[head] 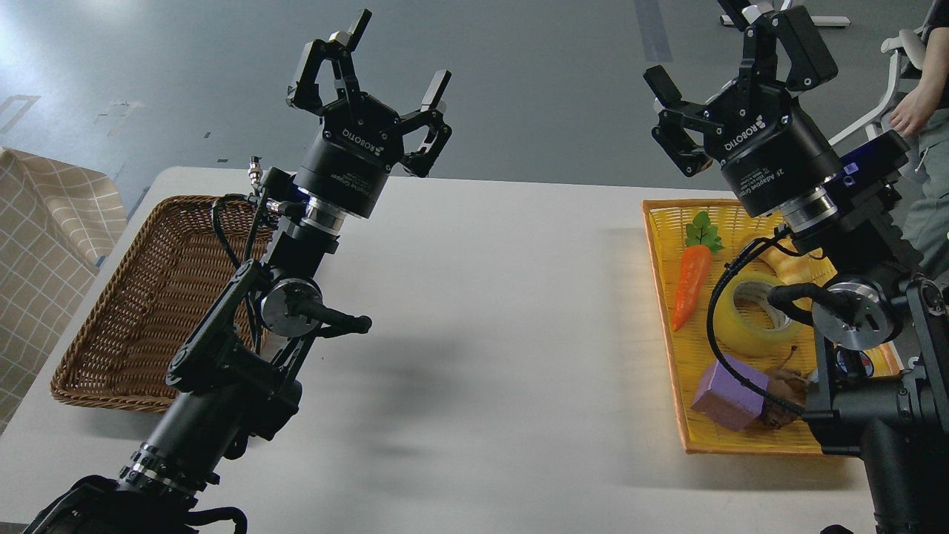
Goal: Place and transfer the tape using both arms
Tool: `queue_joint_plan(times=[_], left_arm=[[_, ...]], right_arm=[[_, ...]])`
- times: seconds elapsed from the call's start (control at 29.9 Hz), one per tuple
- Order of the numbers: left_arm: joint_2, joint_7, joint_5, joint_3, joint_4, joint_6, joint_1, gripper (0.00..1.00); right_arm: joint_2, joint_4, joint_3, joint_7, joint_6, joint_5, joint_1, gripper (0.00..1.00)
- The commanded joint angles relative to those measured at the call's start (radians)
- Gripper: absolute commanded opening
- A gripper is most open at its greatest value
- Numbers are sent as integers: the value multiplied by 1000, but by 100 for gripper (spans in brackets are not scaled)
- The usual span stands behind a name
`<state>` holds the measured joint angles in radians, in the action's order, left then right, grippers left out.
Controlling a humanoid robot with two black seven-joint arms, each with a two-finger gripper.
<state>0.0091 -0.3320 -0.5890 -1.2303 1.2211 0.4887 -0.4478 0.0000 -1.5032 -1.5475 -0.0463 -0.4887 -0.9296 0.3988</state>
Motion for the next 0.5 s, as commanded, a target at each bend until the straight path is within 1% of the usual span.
queue_joint_plan(times=[0.0, 0.47], left_arm=[[-1, 1, 0, -1, 1, 0, 0, 98], [-5, -1, 1, -8, 1, 0, 6, 98]], right_arm=[[0, 0, 1, 0, 0, -2, 0, 100], [0, 6, 0, 0, 0, -2, 2, 100]])
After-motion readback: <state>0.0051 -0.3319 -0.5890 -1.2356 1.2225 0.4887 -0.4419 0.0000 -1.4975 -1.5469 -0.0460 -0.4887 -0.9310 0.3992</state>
